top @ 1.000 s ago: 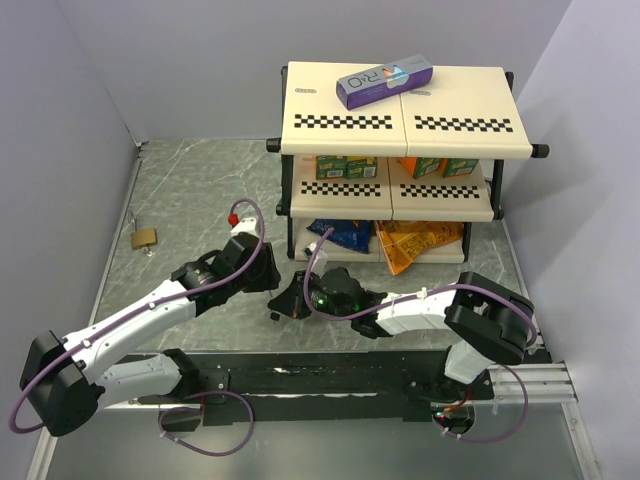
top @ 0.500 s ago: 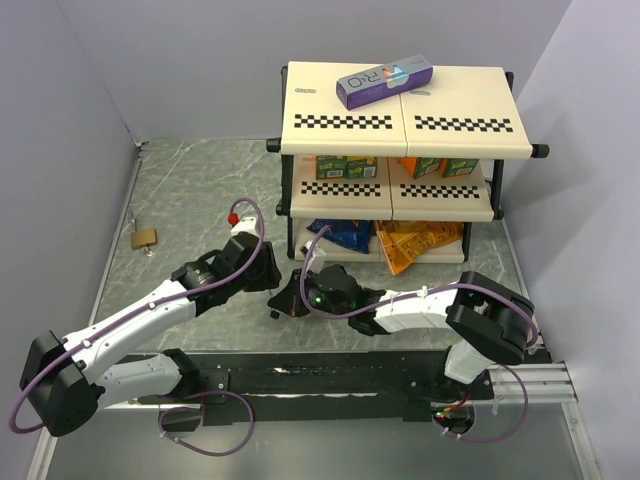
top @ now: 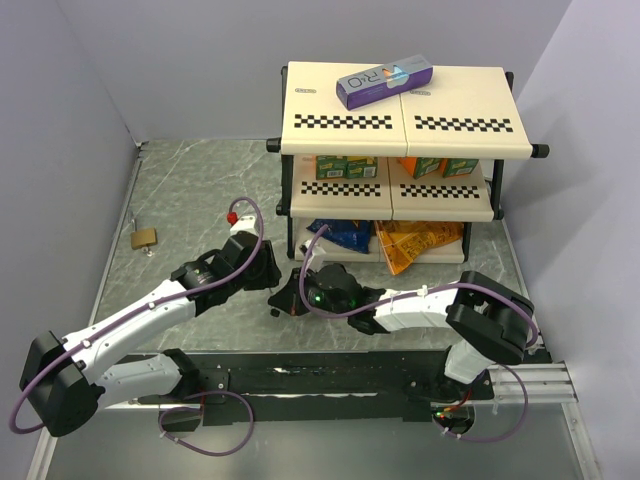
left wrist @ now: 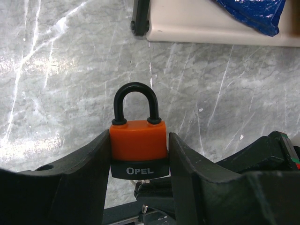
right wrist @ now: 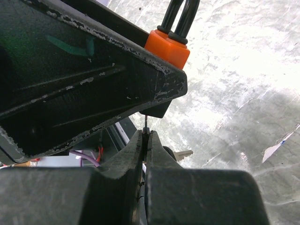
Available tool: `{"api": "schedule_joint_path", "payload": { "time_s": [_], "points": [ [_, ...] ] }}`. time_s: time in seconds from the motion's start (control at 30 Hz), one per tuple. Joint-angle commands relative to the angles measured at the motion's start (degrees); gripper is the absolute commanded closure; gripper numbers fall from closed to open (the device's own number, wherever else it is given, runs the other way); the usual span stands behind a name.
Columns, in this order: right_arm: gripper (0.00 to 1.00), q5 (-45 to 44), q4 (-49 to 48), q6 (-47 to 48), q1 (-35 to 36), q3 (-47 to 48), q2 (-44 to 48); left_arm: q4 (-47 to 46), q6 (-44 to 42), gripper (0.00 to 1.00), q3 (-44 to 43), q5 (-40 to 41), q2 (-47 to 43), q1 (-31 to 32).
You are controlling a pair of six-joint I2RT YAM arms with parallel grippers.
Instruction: Unlock with the key
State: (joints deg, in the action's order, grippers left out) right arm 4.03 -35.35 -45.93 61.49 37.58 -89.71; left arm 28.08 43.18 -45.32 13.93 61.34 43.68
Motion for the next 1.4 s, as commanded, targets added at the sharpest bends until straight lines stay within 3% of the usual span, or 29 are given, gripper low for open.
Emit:
{"api": "schedule_joint_path", "payload": {
  "time_s": [0.0, 0.83, 1.37],
  "points": [
    [1.00, -3.59, -4.99, 0.84, -1.90, 2.32, 1.82, -0.83, 0.94, 0.99, -1.00, -2.33, -0.96, 0.44],
    [1.00, 0.98, -13.77, -5.04, -6.82, -1.90, 3.75, -1.36, -0.02, 0.99, -0.65, -4.09, -0.70, 0.88],
    [1.00, -0.51, -16.94, -3.20, -7.35, -1.46, 2.61, -1.53, 0.68, 0.99, -1.61, -6.46, -0.43, 1.32]
  ]
}}
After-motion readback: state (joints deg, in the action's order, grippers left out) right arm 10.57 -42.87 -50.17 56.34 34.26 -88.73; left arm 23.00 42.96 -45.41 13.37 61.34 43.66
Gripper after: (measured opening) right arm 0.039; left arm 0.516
